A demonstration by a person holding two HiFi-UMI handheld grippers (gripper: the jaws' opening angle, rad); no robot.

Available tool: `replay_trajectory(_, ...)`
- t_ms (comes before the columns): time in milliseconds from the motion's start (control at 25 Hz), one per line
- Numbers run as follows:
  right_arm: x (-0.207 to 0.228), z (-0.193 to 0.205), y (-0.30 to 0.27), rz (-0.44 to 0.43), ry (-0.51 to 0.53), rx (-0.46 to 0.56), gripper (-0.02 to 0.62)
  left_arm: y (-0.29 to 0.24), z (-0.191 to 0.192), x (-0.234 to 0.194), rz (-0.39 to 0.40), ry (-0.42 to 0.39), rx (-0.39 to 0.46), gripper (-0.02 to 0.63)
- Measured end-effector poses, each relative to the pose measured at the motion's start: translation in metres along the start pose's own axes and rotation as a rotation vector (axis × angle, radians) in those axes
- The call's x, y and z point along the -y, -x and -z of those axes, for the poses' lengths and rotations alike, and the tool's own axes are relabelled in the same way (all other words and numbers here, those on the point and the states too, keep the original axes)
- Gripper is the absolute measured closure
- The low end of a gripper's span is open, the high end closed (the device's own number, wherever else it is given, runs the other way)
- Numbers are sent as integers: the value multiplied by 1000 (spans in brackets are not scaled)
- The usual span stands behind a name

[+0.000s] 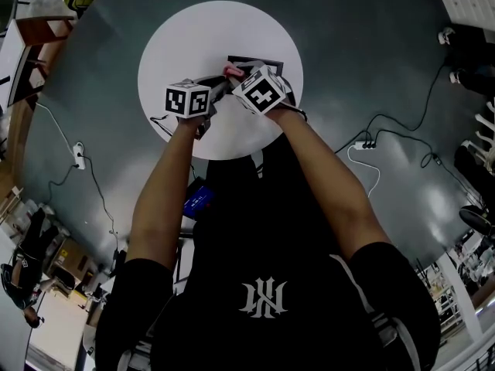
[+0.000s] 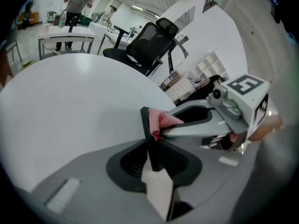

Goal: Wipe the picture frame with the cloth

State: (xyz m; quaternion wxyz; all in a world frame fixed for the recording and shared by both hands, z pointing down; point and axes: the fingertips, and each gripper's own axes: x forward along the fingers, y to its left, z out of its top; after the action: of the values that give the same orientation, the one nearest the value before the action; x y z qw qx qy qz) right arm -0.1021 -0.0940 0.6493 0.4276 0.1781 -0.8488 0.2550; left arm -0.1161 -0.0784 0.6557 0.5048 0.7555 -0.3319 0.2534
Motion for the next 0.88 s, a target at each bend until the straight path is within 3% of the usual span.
replay_trajectory(880,37,66,49,189,70,-142,514,5,3,-2,-22,-6,4,529)
